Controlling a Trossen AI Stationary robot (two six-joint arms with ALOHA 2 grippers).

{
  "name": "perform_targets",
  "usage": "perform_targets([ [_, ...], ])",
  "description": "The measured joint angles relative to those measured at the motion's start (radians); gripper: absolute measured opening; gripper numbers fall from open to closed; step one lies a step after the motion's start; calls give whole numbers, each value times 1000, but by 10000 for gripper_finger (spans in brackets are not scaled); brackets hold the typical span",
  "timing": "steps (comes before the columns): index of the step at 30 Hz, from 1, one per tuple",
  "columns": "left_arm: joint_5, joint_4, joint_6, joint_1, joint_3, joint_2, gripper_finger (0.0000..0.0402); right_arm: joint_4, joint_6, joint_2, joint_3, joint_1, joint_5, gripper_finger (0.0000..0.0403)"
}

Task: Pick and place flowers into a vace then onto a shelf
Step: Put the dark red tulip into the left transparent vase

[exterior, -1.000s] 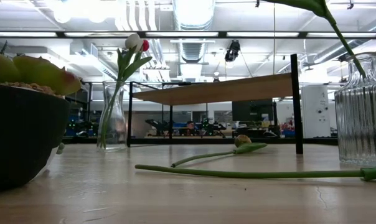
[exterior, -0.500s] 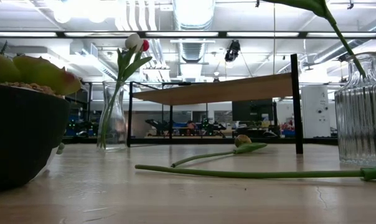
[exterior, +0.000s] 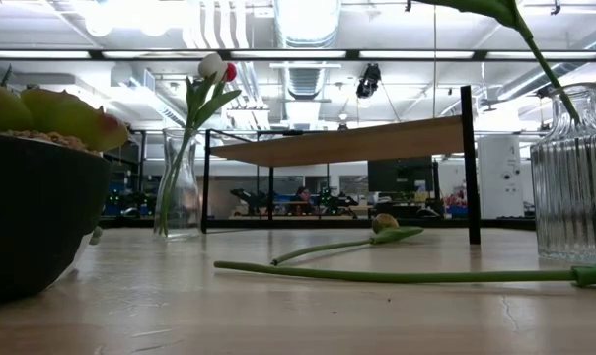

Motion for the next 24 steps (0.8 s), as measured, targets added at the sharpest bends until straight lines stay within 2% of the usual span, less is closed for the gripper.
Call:
perform_targets([
  [4, -50, -80, -14, -10, -35, -61, 0, 32, 19, -113, -113, 3, -14, 154],
  [9, -64, -73, -18, -11, -108, -144, 0, 159, 50, -230, -295, 2, -6, 137],
  [13, -63, -65, -29, -11, -136, -191, 0, 165, 86, -303, -382, 2, -3, 125],
  [18, -63, -65, -45, -11, -133, -206, 0, 192, 105, -362, -473, 2, -3, 115],
  [24, -62, -65, -48, -11, -132, -206, 0, 354, 113, -372, -599, 2, -4, 107],
])
